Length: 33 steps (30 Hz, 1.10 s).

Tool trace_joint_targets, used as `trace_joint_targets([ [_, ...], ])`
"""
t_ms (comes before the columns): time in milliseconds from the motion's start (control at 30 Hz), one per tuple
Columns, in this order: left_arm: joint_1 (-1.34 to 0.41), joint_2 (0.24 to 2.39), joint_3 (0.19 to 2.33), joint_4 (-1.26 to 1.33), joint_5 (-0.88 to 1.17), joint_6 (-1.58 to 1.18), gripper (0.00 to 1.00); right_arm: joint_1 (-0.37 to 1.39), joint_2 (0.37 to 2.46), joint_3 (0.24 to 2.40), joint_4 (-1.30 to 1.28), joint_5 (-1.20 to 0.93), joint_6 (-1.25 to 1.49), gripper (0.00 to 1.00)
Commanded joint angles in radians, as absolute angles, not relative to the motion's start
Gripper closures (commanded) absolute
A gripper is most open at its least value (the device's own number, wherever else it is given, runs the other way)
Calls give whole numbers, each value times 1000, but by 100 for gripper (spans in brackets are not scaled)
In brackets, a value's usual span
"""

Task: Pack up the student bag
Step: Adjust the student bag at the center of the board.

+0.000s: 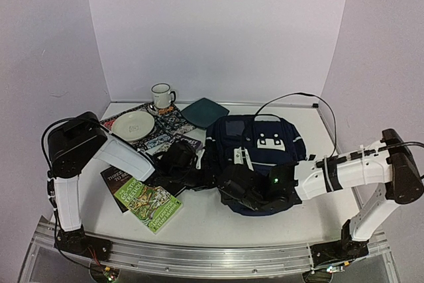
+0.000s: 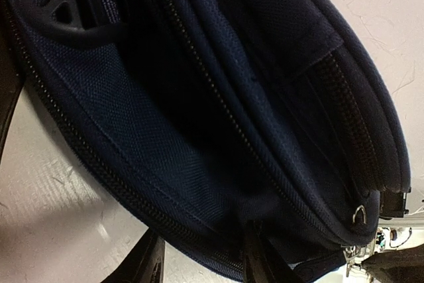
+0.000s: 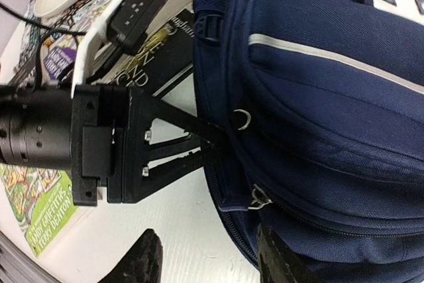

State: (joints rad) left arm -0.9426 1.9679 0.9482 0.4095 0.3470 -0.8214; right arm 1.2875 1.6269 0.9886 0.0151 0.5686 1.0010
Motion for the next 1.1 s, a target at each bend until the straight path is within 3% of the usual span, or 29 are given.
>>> trace_joint_targets([
  [0,-958,1981,1002,426,384,-833,61,1254,1638,991,-41,603,1097,53],
  [367,-1025,1990,1069,426,401,-836,60,1217,1630,952,-41,577,1119,60],
  [600,-1055,1956,1056,425,396,-811,57,1213,1531,899,-59,605,1056,56],
  [1067,-1120,2006,1158,425,415,-763,55,1213,1411,810,-184,581,1080,57],
])
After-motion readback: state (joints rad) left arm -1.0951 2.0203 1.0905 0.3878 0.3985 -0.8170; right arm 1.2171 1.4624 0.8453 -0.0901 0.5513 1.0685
